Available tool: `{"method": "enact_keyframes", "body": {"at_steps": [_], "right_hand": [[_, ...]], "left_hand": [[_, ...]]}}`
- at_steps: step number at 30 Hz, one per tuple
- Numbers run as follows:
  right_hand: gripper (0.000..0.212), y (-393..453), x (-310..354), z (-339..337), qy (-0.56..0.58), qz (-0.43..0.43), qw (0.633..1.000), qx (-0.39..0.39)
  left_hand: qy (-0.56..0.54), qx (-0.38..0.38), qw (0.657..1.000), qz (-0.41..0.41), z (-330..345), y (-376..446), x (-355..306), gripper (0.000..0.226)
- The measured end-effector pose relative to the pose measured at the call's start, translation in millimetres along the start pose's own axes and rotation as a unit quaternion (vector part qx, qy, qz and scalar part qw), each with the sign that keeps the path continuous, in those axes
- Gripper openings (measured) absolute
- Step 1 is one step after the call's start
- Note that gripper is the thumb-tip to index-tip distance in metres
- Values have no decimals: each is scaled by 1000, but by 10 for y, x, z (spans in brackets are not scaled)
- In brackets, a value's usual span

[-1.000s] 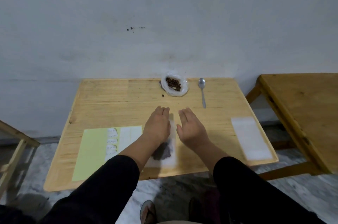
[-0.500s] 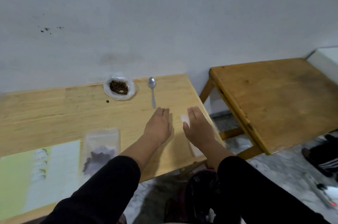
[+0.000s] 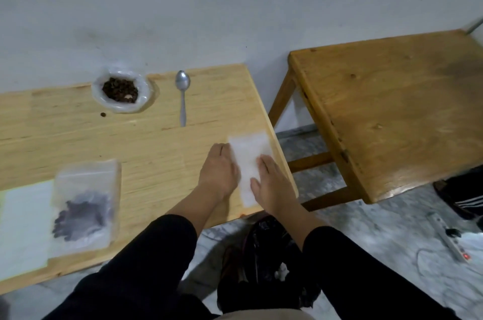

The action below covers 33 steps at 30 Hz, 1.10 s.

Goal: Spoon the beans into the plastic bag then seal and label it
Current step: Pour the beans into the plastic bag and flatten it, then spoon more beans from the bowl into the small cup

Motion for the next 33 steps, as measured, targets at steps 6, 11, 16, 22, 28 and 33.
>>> {"method": "enact_keyframes", "body": {"at_steps": [6,11,16,22,28,33], "right_hand": [[55,4,-140,109,52,24,998,16],[59,5,-149,90,47,14,998,47],[59,2,-171,116,53,27,997,58],[56,19,-193,109,88,41,993,73],[50,204,-205,-392,117,23,988,-98],[45,606,-35,-982,117,-22,979,-166]], "left_hand": [[-29,-5,999,-44,29,287,20,53],[-21,-16,999,-18,44,392,22,45],[-52,-65,996,26,-60,304,-57,35],[-135,-112,984,19,-177,292,-35,26],[-184,-124,975,11,-334,270,-68,26],[-187,-132,971,71,-789,299,-300,23]]}}
Point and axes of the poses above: each hand's wrist, its own y-axis towards the middle knuckle, its own z-axis out of the palm, x = y × z, the point moved 8 cm from there along y, towards the middle knuckle, and after that the axes turned 9 degrees about -y, right-handed, at the moved point
